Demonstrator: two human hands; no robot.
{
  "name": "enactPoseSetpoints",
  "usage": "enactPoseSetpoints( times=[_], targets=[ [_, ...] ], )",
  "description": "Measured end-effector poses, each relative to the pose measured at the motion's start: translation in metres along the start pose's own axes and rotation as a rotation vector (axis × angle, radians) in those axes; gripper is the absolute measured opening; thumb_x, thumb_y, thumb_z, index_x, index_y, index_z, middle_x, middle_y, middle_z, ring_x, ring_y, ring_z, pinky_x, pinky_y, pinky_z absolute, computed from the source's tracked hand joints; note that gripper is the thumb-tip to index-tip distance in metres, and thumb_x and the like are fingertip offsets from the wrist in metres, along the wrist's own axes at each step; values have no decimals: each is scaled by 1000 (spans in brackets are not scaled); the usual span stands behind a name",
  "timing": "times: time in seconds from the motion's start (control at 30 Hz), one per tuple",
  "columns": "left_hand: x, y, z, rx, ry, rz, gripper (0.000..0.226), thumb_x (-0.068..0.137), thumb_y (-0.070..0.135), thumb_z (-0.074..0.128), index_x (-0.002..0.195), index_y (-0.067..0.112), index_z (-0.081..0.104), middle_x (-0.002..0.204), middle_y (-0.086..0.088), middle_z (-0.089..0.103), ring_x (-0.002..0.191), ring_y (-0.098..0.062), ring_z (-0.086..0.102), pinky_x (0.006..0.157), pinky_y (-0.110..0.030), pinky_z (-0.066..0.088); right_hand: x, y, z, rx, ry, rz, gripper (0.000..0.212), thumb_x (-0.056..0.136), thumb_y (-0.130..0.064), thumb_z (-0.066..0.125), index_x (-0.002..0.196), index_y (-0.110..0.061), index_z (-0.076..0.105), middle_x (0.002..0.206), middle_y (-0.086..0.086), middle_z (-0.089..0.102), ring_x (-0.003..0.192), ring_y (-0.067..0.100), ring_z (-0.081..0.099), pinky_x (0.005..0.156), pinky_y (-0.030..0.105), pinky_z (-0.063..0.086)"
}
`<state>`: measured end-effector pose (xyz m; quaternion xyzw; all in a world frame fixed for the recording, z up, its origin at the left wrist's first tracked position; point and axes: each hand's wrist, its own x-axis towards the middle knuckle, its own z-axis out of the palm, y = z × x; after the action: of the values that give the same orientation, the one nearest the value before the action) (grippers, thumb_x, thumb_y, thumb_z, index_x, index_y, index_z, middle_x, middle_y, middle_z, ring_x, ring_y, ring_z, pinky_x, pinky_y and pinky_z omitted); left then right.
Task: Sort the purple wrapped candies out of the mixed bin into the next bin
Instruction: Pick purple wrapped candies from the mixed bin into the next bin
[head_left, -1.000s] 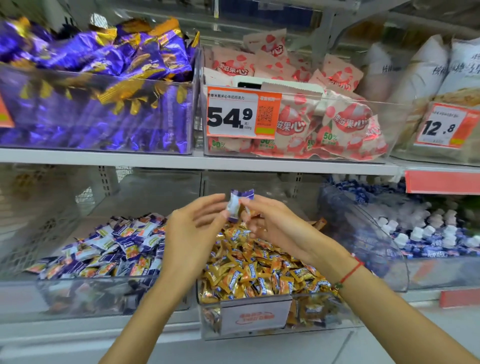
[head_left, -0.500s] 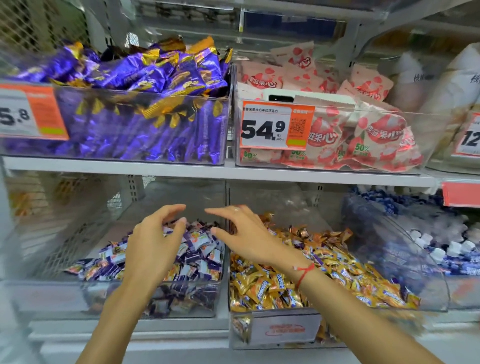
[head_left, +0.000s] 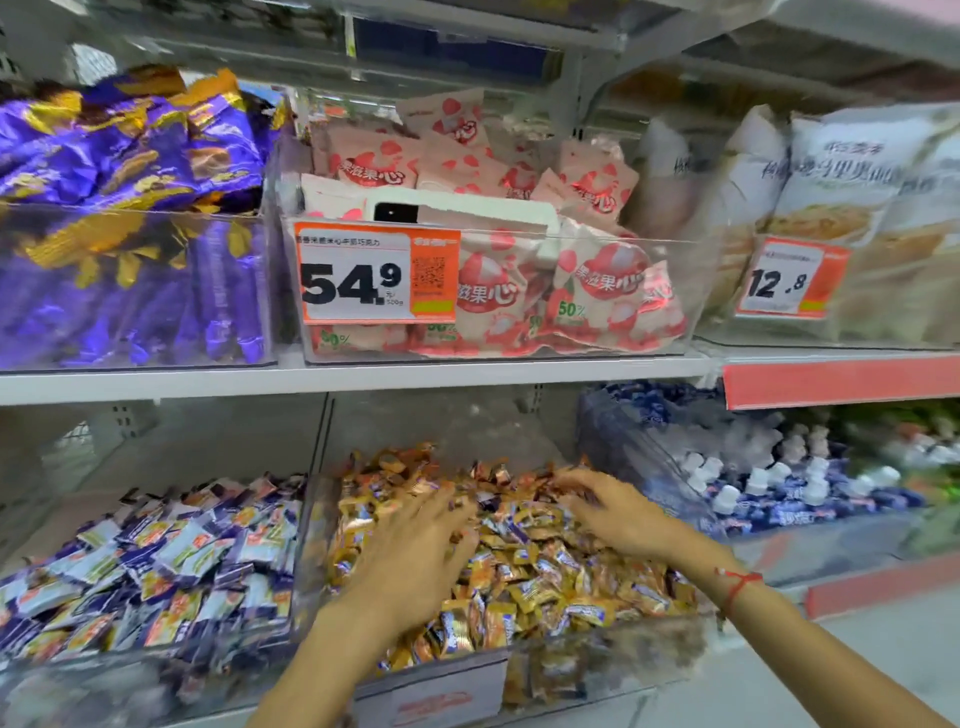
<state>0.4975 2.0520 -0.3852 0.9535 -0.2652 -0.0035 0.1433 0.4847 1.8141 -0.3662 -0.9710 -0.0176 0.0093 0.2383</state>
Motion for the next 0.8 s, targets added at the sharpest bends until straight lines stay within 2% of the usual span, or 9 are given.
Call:
enactPoseSetpoints(
  times=[0.07,0.13,0.27,0.37,0.5,0.6,0.7,0.77,0.8],
  targets=[
    [4,-3,4,76,-138,-45,49,103,48,20,151,39,21,161,8,15,149,-16,5,121,-41,3,23,10,1,14,-115,122,42,105,-25,36,141,-5,40,149,15,38,130,27,45,105,33,36],
    [4,-4,1,108,-155,-41,46,103,46,22,149,40,25,159,9,21,148,-17,12,120,-41,8,46,11,11,-15,-179,162,48,105,-27,33,146,-2,32,154,17,31,134,30,39,110,35,33],
    [-1,-6,-9,154,-110,-1,43,103,43,30,146,43,32,154,12,33,142,-14,29,114,-33,26,83,-9,35,-45,-172,-22,43,94,-13,53,137,-13,50,141,11,51,127,28,48,104,29,39],
    [-4,-10,-12,111,-84,-7,42,102,46,32,144,45,33,153,15,33,141,-11,31,111,-29,28,103,-18,47,-215,-225,-115,41,90,-18,59,130,-12,57,134,13,54,121,31,52,101,36,44],
    [-7,-12,-15,15,-45,-34,43,100,50,33,142,42,40,149,17,38,135,-9,38,107,-27,32,105,-20,43,-199,-154,-164,26,93,-31,60,100,-10,73,96,10,71,84,23,63,75,29,48],
    [-7,-7,-17,-115,70,-99,47,100,51,33,142,34,41,140,12,50,114,-9,56,91,-29,44,83,-22,21,-27,-208,-155,36,99,-32,52,82,-5,68,65,5,59,54,10,48,61,29,42],
    [2,4,-16,-245,174,-136,53,99,50,33,148,29,33,141,8,50,112,-10,58,94,-30,44,51,-28,-4,251,-186,-171,40,99,-34,51,92,1,69,89,28,66,74,16,65,69,33,53],
    [7,12,-16,-436,210,-102,53,98,47,41,147,29,35,140,8,51,118,-7,56,100,-31,46,32,-38,-14,407,-124,-205,36,92,-40,59,98,-8,75,107,27,65,92,27,67,81,38,53],
    [9,16,-16,-565,228,-77,47,97,43,47,143,31,41,135,9,56,113,-4,58,97,-32,49,23,-45,-16,480,-75,-221,30,89,-39,64,95,-13,77,101,22,70,85,21,66,79,33,51]
  ],
)
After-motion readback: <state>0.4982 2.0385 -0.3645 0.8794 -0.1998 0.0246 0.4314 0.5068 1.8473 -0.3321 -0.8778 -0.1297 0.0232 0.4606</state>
